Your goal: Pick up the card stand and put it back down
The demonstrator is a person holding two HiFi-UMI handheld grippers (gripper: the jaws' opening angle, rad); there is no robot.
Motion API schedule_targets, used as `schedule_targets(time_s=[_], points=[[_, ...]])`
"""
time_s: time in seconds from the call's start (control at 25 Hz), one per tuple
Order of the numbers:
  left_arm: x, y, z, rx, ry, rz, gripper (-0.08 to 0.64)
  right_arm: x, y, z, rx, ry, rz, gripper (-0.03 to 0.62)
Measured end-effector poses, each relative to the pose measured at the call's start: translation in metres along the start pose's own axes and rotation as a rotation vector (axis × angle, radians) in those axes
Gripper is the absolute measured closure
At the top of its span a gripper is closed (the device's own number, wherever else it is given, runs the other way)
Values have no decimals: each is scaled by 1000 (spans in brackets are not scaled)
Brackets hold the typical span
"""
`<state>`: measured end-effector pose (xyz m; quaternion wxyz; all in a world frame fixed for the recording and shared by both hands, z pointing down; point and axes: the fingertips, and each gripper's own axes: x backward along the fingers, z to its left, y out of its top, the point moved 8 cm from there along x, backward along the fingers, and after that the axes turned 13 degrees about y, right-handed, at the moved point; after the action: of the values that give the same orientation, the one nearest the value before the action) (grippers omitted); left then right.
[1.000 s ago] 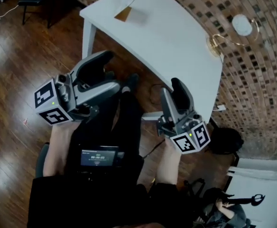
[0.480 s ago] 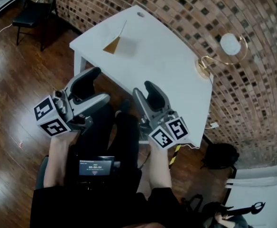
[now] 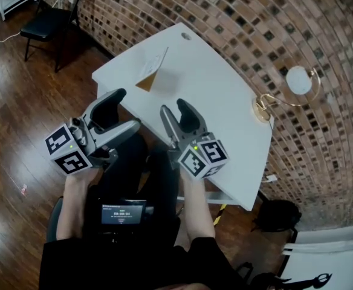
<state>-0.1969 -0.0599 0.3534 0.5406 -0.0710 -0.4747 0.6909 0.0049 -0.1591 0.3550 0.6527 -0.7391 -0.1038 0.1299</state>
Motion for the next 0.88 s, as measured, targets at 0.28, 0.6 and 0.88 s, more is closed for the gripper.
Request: schedule_targets(time_s=[0.28, 0.6, 0.88], points=[[-20, 13, 29, -11, 13, -23, 184, -52, -6, -24, -11, -6, 51, 334], [-35, 20, 55, -16, 26, -44, 184, -96, -18, -47, -37, -23, 119, 327], [-41, 25, 66, -17, 22, -51, 184, -130, -25, -57, -59, -34, 174, 325]])
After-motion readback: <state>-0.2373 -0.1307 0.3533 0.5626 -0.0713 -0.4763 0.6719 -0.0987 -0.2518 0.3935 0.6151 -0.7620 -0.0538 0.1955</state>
